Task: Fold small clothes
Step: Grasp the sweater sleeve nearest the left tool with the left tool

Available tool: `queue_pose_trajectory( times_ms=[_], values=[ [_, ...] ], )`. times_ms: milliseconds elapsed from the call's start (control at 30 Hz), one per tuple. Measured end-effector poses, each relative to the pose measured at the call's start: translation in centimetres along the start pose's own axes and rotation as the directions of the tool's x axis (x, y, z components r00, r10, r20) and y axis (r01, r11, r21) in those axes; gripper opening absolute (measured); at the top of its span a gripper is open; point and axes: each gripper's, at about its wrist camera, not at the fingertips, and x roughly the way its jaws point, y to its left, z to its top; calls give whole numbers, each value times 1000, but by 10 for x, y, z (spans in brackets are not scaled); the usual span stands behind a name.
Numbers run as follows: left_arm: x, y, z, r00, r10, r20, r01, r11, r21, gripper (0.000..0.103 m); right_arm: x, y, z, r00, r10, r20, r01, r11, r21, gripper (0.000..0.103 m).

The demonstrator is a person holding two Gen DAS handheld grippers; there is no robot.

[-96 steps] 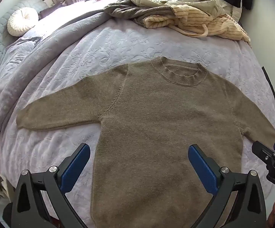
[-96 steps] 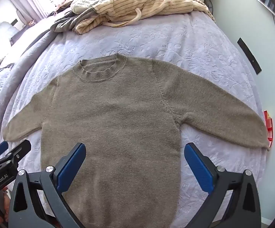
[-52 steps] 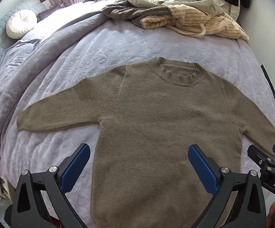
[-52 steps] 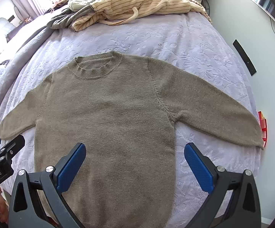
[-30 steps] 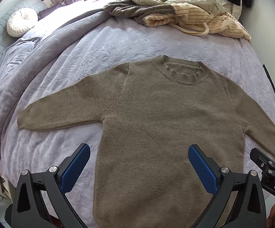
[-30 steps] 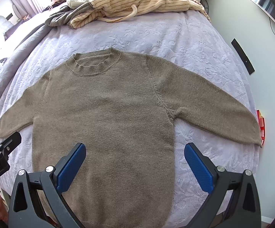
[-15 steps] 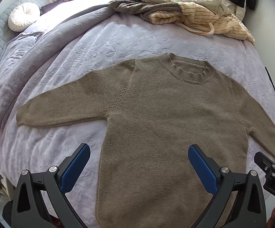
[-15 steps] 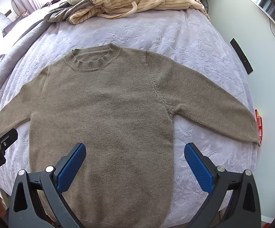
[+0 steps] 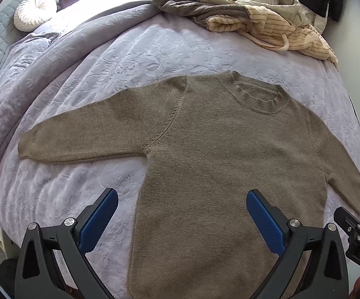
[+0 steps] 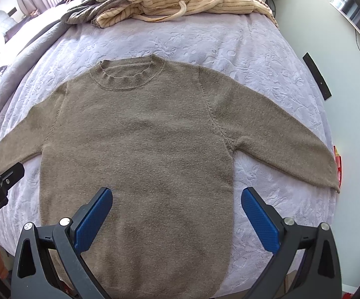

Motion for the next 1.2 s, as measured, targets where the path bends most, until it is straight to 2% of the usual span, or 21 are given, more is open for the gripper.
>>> queue_pose_trajectory(
  times_ms=[567, 700, 867, 967, 1067, 1200],
  values=[
    [31, 53, -7, 999, -11, -37, 8, 997, -80, 103, 8, 63, -8, 999, 33, -23, -35, 993, -112, 103],
    [55, 86, -15, 997, -42, -61, 33, 988, -150, 103, 13, 80, -15, 998, 45, -45, -52, 987, -154, 103],
    [88, 153, -18, 997, -25, -77, 3, 962, -272, 103, 22, 105, -27, 995, 62, -77, -77, 975, -209, 103],
    [105, 208, -16, 998, -46, -32, 30, 921, -389, 103, 29, 121, -35, 992, 74, -103, -97, 966, -239, 103],
    [123, 260, -14, 995, -99, 26, 98, 851, -516, 103, 34, 134, -42, 989, 80, -123, -110, 958, -265, 103],
    [151, 304, -14, 977, -193, 88, 204, 743, -638, 103, 41, 148, -50, 986, 78, -149, -119, 949, -291, 103]
  ],
)
